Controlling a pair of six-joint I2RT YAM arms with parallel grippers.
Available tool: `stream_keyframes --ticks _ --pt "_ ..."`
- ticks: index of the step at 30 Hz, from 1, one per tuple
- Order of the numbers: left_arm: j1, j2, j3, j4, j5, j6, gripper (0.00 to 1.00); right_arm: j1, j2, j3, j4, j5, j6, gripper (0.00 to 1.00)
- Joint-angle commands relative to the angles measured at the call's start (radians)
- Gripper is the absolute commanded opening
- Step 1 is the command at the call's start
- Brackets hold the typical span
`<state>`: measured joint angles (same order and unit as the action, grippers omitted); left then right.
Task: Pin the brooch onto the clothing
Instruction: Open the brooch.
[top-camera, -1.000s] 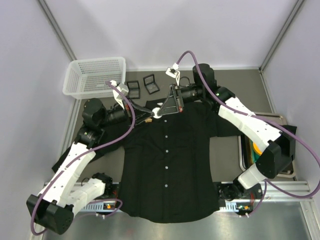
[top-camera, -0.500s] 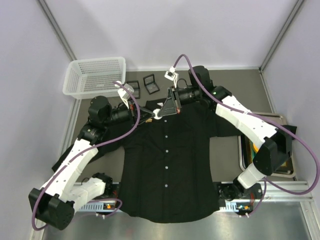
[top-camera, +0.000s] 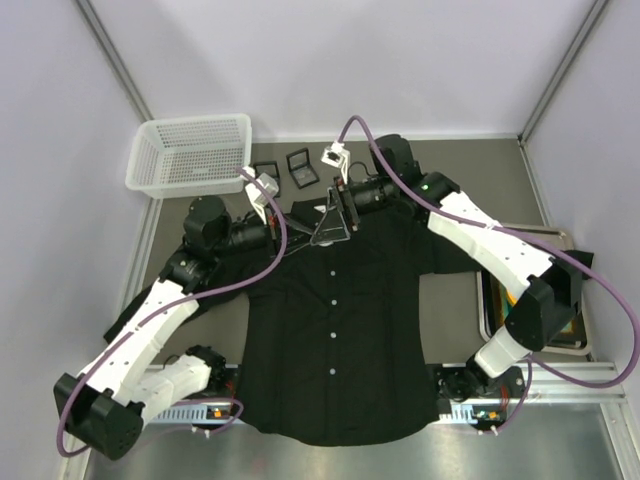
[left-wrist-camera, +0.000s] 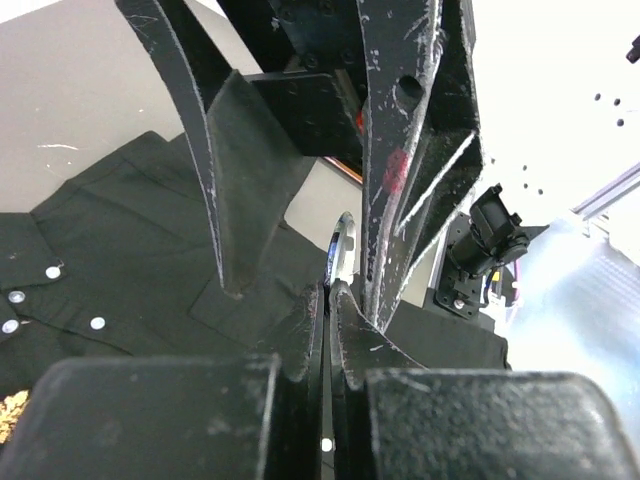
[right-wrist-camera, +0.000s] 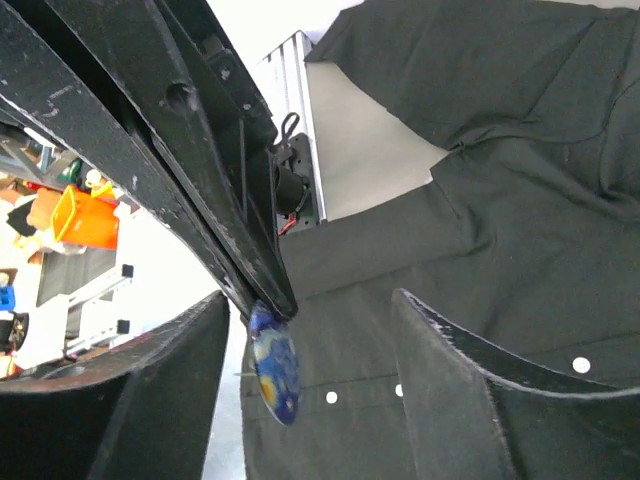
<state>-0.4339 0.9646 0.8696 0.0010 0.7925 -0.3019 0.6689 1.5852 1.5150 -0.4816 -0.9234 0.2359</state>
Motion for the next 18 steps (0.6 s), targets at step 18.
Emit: stream_keyframes --ticks 18 --pt "-0.008 -0.067 0.040 0.036 -0.030 0.196 0.00 -0.062 -0.119 0.034 0.046 -0.077 -0.041 0.79"
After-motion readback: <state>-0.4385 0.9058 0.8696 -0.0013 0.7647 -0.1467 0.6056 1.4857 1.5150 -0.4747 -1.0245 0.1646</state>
